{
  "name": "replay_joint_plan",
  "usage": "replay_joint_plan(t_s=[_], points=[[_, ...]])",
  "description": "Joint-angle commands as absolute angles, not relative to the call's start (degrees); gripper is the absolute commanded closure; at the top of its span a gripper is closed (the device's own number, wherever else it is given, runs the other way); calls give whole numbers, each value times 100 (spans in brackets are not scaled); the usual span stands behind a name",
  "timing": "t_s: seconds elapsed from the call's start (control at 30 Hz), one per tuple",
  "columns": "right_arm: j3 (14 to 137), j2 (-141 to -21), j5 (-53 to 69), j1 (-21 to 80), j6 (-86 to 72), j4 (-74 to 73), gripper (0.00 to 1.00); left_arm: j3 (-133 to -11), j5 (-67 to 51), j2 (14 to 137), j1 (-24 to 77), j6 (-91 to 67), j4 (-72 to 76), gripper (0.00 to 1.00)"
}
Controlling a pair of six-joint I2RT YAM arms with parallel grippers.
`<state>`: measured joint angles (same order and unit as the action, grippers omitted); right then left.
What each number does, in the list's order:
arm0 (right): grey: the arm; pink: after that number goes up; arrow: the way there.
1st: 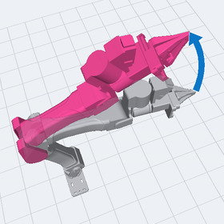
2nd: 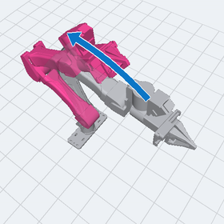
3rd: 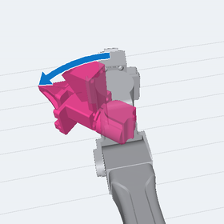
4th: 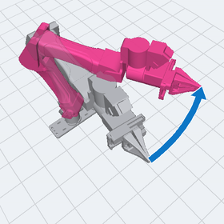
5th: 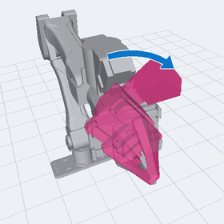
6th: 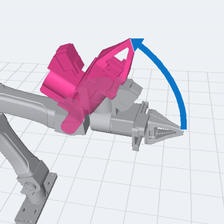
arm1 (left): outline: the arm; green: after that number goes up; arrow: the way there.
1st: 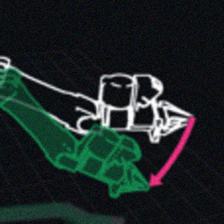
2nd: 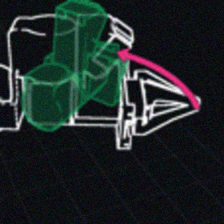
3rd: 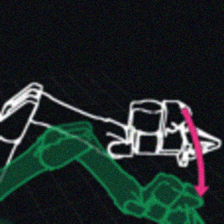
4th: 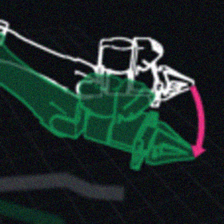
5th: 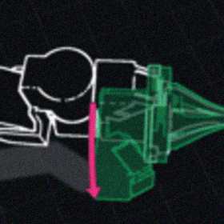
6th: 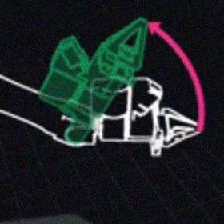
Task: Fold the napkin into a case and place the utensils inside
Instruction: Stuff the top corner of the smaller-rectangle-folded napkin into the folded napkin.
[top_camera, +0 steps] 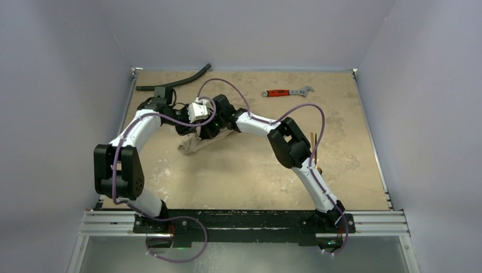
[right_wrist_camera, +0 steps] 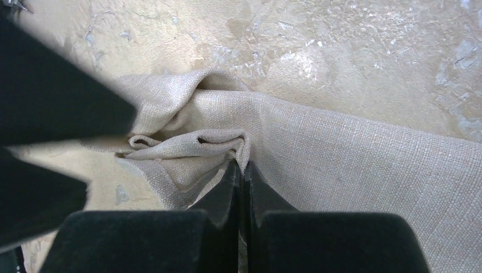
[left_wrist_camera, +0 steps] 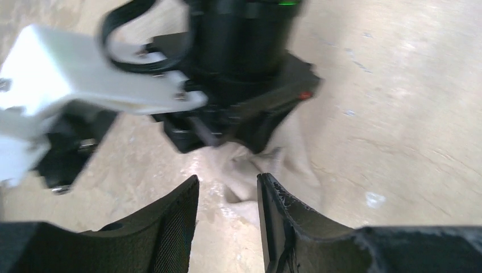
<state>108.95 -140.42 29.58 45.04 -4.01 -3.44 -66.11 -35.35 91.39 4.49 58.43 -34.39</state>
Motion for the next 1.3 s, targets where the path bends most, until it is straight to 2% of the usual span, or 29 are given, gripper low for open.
replay_joint_plan(t_s=[0.0,0.1,0.23,0.37,0.5,0.67,1.1,1.17,1.27], points=[[10852,-14793,2735,4579,-150,-1764,100,-6855,-4632,8816,454,7894,-5442,58],[11116,-14927,2863,4576,-150,-1923,100,-6489,-4248,8689,923,9299,-6477,59],[11301,-14978,3067,4539,-299,-1977,100,-5767,-3258,8504,1063,10581,-6428,54],[11246,-14963,3122,4530,-406,-1933,100,-5649,-3043,8337,1069,11038,-6207,49],[11227,-14947,3224,4526,-423,-1932,100,-5379,-2508,8360,1100,10789,-5202,48],[11181,-14907,3248,4490,-390,-2001,100,-5098,-2154,8382,1099,10552,-4543,42],[11027,-14828,3556,4465,-474,-1919,100,-4649,-1479,8591,1090,9609,-3025,41],[10992,-14796,3610,4467,-488,-1917,100,-4607,-1357,8684,1092,9557,-2914,44],[10903,-14693,3797,4428,-520,-1843,100,-4629,-1319,8842,1082,9387,-2892,55]])
